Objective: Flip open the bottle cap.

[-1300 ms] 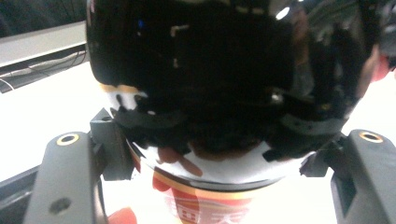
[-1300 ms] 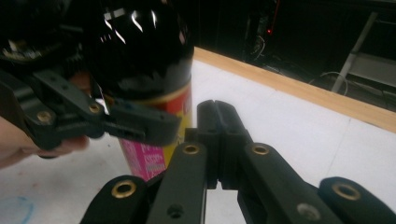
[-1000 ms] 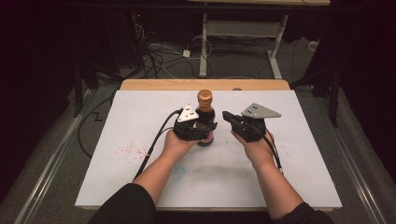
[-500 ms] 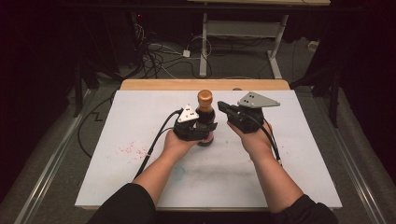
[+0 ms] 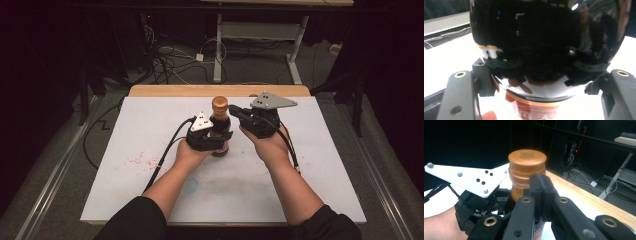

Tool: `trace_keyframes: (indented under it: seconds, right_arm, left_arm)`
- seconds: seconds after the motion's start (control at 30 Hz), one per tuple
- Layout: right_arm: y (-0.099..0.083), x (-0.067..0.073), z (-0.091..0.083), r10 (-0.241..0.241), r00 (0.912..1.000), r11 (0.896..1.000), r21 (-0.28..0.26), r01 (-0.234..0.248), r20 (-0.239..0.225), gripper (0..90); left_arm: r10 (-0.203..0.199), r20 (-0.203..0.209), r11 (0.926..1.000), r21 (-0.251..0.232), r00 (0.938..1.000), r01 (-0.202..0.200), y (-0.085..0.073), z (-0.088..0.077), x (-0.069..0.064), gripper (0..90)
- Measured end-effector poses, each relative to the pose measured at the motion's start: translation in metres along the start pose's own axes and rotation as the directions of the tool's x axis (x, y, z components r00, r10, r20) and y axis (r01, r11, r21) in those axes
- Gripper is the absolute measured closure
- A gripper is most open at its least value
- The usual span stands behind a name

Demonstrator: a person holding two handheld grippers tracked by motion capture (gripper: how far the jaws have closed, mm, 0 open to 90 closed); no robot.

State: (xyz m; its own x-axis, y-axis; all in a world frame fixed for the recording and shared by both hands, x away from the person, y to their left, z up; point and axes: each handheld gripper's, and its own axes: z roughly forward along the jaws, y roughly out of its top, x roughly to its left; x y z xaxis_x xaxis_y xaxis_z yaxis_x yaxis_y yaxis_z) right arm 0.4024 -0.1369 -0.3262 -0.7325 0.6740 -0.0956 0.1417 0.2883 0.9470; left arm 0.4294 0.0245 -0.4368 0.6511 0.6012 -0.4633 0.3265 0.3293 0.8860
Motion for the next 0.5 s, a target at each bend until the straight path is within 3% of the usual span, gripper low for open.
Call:
trace_keyframes:
  seconds: [0.5]
  right_arm:
    - [0.0067,0.0009,0.0007,-0.023,0.9997,0.999,0.026,0.023,0.003,90.0]
  left_arm:
    - [0.005,-0.004,1.0,-0.005,1.0,-0.005,-0.0007,0.0003,-0.0002,28.5]
